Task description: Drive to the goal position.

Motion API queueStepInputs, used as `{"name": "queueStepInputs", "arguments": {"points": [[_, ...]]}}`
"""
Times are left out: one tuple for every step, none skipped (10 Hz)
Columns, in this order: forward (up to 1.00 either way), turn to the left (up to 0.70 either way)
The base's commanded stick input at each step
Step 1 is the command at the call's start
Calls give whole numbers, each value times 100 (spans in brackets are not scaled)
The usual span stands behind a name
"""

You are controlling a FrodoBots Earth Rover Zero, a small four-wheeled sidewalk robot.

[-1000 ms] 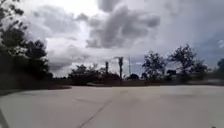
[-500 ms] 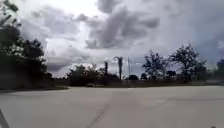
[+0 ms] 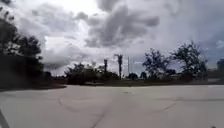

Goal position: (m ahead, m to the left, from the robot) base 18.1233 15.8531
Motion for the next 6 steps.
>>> {"name": "queueStepInputs", "arguments": {"points": [[85, 0], [85, 0], [85, 0], [85, 0], [85, 0], [85, 0]]}}
